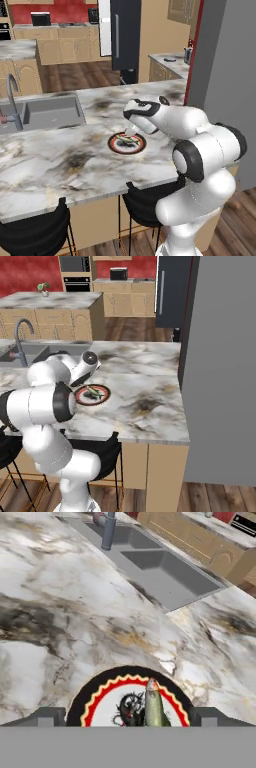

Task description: Take the fish from the fridge and place it on the digital scale on the counter by the fridge. Wait a few seconds for a reading, then move it to the plate on the dining counter.

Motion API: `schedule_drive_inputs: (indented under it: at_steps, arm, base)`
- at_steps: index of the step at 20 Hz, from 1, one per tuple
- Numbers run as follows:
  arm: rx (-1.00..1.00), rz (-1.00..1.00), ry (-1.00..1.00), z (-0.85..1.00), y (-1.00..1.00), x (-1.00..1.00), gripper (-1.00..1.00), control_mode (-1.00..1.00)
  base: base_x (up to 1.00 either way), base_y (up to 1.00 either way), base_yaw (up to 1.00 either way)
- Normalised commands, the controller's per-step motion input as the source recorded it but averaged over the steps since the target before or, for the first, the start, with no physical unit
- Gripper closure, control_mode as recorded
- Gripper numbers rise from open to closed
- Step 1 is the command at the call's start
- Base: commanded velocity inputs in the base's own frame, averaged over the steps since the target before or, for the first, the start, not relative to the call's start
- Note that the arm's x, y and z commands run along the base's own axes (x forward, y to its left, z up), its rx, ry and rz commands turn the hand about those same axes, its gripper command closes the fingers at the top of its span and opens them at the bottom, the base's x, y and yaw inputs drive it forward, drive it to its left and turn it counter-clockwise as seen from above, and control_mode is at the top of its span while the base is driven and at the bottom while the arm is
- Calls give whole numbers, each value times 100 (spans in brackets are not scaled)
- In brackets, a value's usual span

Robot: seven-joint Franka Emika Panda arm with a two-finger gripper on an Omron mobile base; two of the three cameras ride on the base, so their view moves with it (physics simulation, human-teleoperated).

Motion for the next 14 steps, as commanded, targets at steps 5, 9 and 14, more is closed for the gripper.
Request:
schedule_drive_inputs:
  at_steps: [5,9,14]
  arm:
    - [9,-13,1,100,-31,-100,-100,-100]
    - [17,-18,8,100,-18,-100,-100,-100]
    - [22,-20,21,100,-20,-100,-100,-100]
  base:
    - [0,0,0]
    - [0,0,0]
    - [0,0,0]
